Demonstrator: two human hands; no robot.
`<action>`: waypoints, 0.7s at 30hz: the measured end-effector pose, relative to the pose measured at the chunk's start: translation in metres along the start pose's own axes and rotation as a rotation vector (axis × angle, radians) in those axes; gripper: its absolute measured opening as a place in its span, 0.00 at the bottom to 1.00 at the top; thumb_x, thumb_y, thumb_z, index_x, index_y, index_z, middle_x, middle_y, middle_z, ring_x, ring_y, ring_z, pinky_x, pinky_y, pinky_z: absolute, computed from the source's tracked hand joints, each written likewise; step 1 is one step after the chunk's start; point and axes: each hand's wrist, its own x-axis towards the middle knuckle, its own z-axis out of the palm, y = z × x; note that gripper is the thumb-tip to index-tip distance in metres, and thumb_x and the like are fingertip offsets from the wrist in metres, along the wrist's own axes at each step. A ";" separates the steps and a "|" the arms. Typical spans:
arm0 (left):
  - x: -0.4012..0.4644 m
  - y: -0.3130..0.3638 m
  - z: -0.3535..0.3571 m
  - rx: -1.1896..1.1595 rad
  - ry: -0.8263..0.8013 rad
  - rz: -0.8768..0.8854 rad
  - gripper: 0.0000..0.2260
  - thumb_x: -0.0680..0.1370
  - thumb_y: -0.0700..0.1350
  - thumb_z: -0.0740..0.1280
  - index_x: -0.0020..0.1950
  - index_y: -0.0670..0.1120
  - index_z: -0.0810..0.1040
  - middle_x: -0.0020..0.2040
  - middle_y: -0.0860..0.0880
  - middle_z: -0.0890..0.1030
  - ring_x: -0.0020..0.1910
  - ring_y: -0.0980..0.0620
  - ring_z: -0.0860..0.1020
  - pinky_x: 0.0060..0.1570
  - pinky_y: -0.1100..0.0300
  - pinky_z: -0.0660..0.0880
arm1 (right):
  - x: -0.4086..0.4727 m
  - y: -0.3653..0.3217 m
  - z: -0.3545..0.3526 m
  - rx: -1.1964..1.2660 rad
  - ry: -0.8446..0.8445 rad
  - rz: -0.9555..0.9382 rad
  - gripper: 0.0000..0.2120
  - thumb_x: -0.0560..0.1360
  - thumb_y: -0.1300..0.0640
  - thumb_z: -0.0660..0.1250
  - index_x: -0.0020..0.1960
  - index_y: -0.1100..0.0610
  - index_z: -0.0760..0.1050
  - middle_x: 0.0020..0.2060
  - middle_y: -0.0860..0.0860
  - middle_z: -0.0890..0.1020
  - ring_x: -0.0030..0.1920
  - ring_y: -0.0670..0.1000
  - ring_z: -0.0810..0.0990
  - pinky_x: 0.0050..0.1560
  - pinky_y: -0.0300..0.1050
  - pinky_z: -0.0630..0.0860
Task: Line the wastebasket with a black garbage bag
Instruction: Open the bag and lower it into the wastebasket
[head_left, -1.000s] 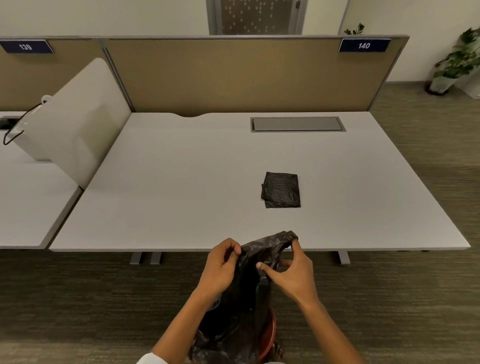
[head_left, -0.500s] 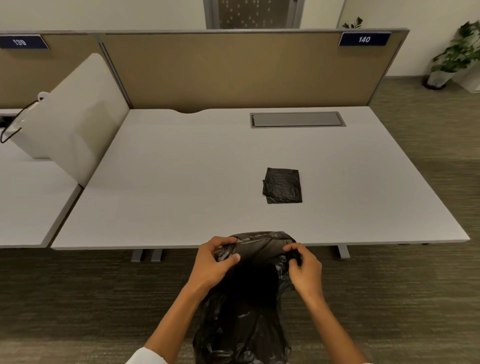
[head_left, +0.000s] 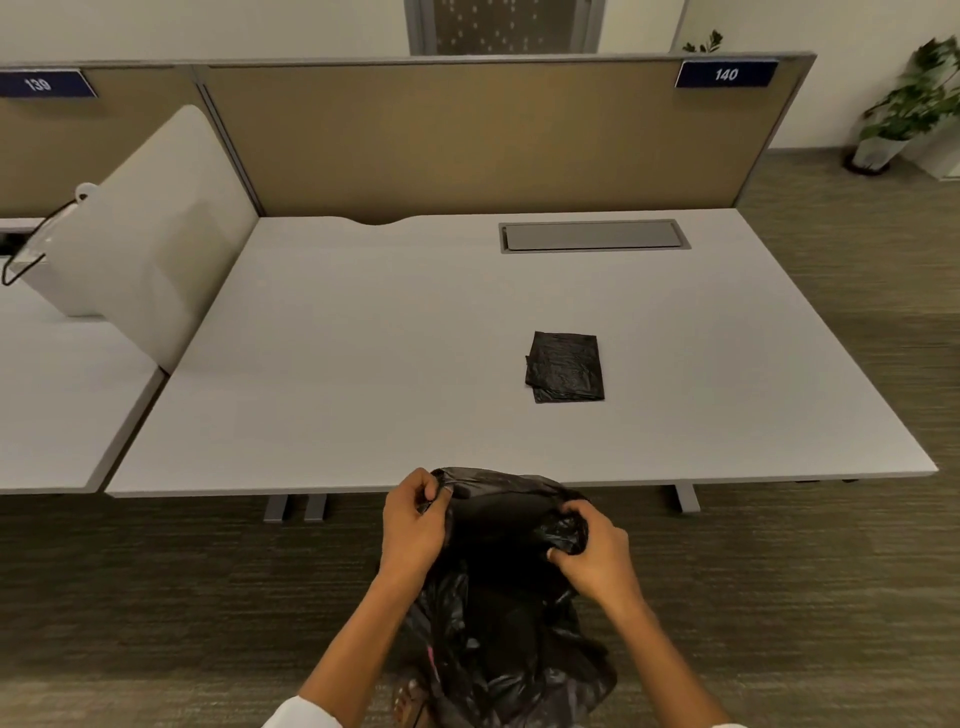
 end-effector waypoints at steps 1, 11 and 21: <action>0.000 0.000 -0.001 -0.011 0.021 -0.004 0.16 0.79 0.37 0.65 0.35 0.47 0.63 0.23 0.55 0.66 0.22 0.59 0.63 0.23 0.67 0.62 | -0.001 0.001 0.000 -0.007 0.030 -0.016 0.22 0.70 0.63 0.75 0.59 0.49 0.74 0.53 0.53 0.82 0.41 0.41 0.79 0.41 0.31 0.80; -0.009 -0.008 -0.009 0.237 0.187 -0.009 0.29 0.76 0.60 0.66 0.23 0.47 0.59 0.22 0.51 0.65 0.22 0.55 0.64 0.32 0.55 0.64 | 0.004 0.011 -0.010 0.020 0.179 -0.123 0.17 0.78 0.68 0.63 0.41 0.46 0.78 0.38 0.44 0.82 0.34 0.52 0.82 0.38 0.48 0.81; -0.031 -0.032 -0.010 0.919 -0.100 0.288 0.24 0.67 0.73 0.63 0.33 0.53 0.81 0.42 0.59 0.73 0.33 0.59 0.74 0.31 0.66 0.66 | 0.018 0.020 -0.020 -0.060 0.033 -0.075 0.35 0.60 0.47 0.82 0.61 0.53 0.70 0.57 0.49 0.75 0.59 0.50 0.74 0.61 0.48 0.76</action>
